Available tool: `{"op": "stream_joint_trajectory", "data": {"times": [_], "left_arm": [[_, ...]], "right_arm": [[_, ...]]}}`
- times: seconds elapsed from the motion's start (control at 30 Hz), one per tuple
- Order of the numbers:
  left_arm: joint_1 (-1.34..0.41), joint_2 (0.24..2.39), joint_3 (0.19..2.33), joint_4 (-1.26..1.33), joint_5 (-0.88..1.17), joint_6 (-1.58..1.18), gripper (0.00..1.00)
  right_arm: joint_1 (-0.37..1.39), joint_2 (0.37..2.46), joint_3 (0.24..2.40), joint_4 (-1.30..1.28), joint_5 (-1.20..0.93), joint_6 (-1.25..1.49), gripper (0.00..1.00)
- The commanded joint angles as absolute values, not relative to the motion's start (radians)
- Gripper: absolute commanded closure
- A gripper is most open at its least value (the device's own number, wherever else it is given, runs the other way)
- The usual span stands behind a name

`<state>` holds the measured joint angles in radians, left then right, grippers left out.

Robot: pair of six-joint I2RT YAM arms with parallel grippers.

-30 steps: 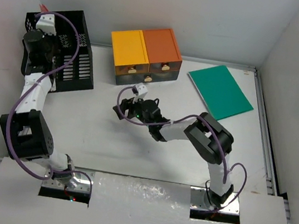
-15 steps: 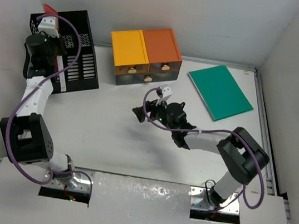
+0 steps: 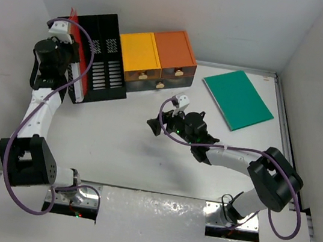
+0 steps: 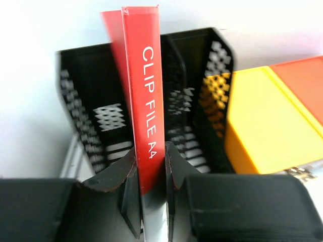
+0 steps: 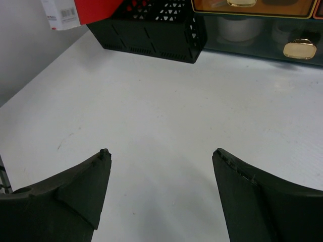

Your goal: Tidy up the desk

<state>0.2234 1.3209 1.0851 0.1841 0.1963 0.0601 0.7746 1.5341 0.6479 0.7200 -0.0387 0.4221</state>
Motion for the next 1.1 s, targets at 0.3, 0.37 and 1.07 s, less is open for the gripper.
{"op": "stream_joint_trajectory", "data": {"times": [0.3, 0.37, 1.07], "left_arm": [[0.206, 1.29, 1.008, 0.396, 0.069, 0.169, 1.0], [0.206, 1.292, 0.996, 0.436, 0.052, 0.184, 1.0], [0.186, 1.442, 1.097, 0.321, 0.009, 0.179, 1.0]], "right_arm": [[0.769, 1.463, 0.623, 0.707, -0.018, 0.396, 0.2], [0.769, 1.454, 0.62, 0.7, -0.014, 0.39, 0.2], [0.752, 1.42, 0.586, 0.653, 0.032, 0.345, 0.15]]}}
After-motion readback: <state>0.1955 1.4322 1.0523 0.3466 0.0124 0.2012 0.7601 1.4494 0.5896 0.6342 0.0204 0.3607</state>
